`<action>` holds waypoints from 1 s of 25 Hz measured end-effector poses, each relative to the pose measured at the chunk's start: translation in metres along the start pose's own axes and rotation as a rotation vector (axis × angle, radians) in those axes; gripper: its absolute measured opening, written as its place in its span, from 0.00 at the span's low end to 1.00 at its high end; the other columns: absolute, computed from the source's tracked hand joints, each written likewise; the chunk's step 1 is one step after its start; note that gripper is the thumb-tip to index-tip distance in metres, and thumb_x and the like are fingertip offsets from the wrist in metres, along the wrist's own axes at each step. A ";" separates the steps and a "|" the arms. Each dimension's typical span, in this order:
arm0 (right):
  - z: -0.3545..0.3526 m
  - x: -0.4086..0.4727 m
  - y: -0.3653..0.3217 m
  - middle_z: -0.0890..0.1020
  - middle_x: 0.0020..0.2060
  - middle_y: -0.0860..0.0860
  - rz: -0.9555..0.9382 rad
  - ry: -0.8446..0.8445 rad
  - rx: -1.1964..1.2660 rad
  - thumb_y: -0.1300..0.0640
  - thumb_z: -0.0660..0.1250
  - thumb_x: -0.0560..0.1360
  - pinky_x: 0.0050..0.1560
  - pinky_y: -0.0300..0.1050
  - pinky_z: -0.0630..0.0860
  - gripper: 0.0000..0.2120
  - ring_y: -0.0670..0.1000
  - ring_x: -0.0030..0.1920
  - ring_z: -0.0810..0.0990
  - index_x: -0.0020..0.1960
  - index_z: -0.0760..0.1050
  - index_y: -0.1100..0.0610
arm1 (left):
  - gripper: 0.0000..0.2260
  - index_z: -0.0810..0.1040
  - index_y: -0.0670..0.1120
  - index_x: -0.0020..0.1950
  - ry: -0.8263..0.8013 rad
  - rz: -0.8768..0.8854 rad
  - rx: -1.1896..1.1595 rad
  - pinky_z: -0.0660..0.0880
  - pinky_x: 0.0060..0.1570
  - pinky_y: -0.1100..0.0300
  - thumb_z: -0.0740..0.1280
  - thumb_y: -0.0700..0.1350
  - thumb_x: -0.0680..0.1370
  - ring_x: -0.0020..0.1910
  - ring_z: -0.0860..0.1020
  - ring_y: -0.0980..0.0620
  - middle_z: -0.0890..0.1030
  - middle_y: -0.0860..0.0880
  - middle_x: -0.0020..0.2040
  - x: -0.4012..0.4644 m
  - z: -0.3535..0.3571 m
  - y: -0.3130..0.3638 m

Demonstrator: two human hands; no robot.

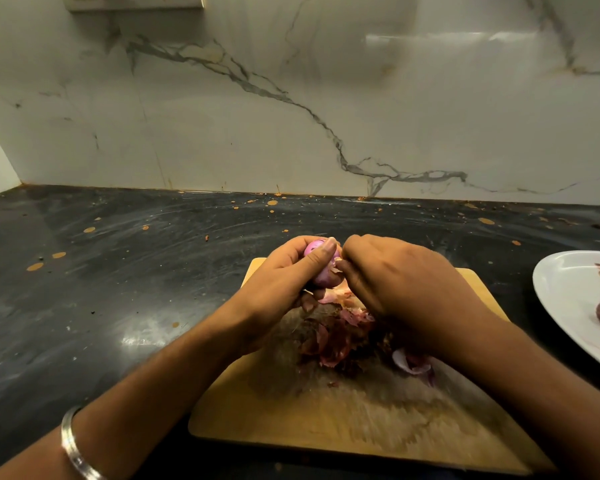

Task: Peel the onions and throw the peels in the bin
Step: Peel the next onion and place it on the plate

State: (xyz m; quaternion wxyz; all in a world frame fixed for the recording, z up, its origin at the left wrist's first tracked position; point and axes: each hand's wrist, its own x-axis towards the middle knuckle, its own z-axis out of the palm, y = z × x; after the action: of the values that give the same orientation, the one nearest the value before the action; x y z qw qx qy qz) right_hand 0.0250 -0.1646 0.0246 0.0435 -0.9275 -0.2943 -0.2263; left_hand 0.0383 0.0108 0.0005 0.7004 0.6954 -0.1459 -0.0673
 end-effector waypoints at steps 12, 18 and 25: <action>0.002 0.005 -0.003 0.72 0.22 0.43 0.291 0.121 0.796 0.51 0.63 0.80 0.27 0.46 0.65 0.17 0.44 0.24 0.67 0.33 0.73 0.50 | 0.20 0.75 0.43 0.67 -0.079 0.142 -0.058 0.74 0.34 0.61 0.63 0.51 0.78 0.39 0.76 0.55 0.78 0.48 0.44 -0.003 0.002 0.003; -0.001 0.006 -0.007 0.67 0.21 0.45 0.450 0.052 1.175 0.53 0.63 0.81 0.24 0.40 0.60 0.17 0.44 0.20 0.61 0.34 0.74 0.55 | 0.21 0.73 0.43 0.68 -0.099 0.176 -0.118 0.79 0.42 0.61 0.64 0.47 0.76 0.43 0.79 0.52 0.81 0.46 0.53 -0.005 0.003 0.005; -0.003 0.002 0.003 0.73 0.25 0.51 0.358 -0.013 0.942 0.52 0.63 0.80 0.26 0.45 0.67 0.16 0.50 0.24 0.68 0.35 0.77 0.56 | 0.21 0.72 0.44 0.68 -0.043 0.045 -0.222 0.75 0.39 0.59 0.64 0.48 0.76 0.41 0.78 0.52 0.82 0.48 0.47 0.001 0.002 0.000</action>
State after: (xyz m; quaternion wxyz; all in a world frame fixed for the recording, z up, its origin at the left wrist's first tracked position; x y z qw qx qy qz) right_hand 0.0270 -0.1671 0.0282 0.4935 -0.8446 -0.2011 -0.0523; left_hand 0.0383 0.0088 0.0007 0.7710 0.6087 -0.1680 -0.0824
